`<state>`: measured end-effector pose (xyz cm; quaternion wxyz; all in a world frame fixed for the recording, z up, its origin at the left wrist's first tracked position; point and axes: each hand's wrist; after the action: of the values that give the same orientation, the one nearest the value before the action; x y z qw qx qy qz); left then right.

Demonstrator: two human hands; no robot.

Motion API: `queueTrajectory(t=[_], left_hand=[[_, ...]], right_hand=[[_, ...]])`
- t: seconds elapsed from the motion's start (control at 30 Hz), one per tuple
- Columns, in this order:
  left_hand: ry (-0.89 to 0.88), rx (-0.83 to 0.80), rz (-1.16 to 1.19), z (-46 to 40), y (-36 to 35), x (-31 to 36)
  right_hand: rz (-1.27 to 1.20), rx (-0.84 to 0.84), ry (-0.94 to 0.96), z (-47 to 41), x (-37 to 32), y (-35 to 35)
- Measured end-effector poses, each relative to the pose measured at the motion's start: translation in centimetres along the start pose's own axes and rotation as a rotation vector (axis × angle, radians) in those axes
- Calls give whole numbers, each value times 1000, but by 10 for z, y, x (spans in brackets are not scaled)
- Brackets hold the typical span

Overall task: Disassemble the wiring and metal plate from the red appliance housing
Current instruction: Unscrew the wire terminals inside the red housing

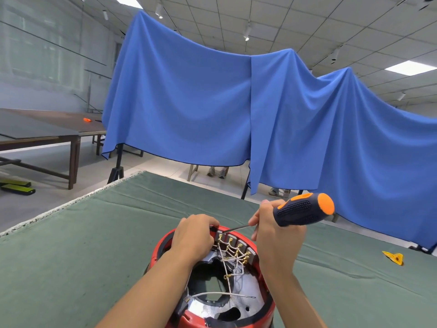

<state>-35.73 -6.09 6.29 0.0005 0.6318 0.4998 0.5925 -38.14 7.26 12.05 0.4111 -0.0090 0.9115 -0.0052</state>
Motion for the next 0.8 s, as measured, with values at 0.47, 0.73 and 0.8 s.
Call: queueTrajectory(t=[0.47, 0.73, 0.8], left_hand=[[-28, -18, -32, 2, 2, -1], [-41, -17, -47, 2, 1, -1], [-48, -7, -44, 2, 1, 0]], right_hand=[[46, -18, 4, -1, 4, -8], [116, 8, 32, -14, 0, -23], [131, 17, 49, -10, 1, -24]])
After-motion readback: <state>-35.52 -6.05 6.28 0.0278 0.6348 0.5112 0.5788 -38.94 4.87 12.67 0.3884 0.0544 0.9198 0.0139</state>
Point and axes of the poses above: each hand's wrist, its own z-axis away from the middle knuckle, its own y-axis out of the back of the hand, x = y × z, and after that the axes turned 13 degrees about z, right-handed
